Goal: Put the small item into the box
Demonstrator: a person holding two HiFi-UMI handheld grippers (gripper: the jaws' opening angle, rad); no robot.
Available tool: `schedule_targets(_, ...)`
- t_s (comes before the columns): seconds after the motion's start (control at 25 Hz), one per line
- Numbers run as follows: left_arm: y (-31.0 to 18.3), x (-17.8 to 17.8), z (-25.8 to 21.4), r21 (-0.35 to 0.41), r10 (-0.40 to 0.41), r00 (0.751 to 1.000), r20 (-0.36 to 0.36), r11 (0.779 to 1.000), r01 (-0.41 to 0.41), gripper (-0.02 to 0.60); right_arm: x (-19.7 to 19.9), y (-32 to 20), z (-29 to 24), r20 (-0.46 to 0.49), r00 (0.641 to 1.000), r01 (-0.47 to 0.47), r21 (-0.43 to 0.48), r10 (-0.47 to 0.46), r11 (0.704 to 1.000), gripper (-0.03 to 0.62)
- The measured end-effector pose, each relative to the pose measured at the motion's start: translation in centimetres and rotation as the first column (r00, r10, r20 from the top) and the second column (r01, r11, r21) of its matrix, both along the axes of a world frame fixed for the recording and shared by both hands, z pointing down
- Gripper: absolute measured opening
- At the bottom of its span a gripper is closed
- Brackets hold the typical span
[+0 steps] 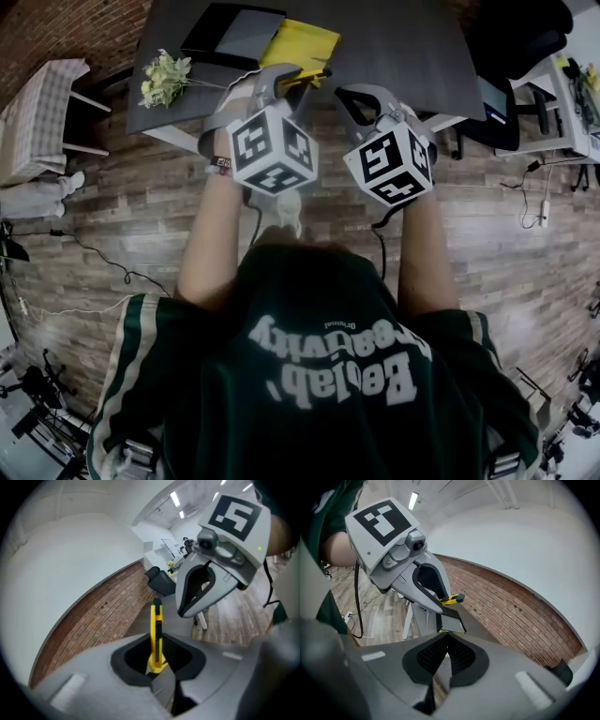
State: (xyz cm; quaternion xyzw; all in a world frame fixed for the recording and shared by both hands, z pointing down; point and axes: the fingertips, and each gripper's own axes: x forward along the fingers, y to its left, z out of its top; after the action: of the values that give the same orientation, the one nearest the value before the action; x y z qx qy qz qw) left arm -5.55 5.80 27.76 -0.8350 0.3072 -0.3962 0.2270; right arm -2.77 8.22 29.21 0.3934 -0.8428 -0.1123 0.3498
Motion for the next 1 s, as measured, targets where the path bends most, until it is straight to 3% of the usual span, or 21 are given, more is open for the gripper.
schedule_targets(1.0,-10.0,-2.3,1.2,-0.03,0.061,0.998,-0.011,0.998,-0.061,0.072,-2.0,-10.0,0.5,-0.025,0.997,-0.07,-0.014,0.069,0.997,0.006)
